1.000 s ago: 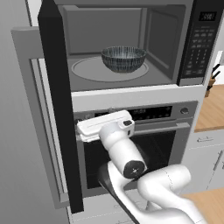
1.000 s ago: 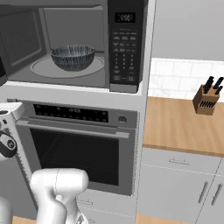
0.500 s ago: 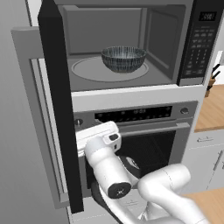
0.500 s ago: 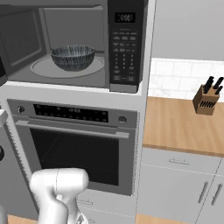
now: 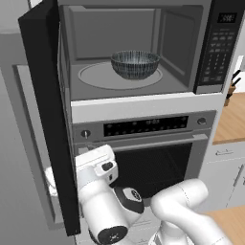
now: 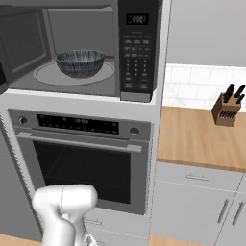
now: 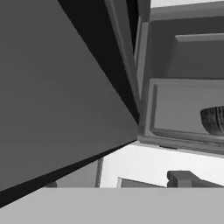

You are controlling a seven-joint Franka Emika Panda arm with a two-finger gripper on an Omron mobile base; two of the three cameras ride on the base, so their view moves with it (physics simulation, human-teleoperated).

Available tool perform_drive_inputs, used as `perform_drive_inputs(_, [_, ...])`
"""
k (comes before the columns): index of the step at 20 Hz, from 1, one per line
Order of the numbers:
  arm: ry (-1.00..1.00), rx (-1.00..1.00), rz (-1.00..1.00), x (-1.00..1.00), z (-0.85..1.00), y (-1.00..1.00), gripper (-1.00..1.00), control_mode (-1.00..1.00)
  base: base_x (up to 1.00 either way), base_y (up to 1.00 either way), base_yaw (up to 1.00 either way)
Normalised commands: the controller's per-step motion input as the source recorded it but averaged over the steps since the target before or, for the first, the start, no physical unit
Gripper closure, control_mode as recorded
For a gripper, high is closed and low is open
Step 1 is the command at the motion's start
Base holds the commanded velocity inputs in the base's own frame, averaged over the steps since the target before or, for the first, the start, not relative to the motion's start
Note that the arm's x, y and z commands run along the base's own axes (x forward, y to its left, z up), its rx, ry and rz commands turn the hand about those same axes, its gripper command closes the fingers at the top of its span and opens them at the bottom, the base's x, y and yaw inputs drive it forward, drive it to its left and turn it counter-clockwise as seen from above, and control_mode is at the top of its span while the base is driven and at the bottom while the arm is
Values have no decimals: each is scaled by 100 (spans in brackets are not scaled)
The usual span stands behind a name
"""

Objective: Open the microwave, place the bowl with waffle inside the microwave, then close the microwave door and turn it on.

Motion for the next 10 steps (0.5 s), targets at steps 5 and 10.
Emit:
perform_drive_inputs(5, [-5,-5,-2,-25,-1,62,-100,-100,0,0,0])
perform_drive_inputs(10, [-7,-2,0,-8,-22,39,-100,-100,0,0,0])
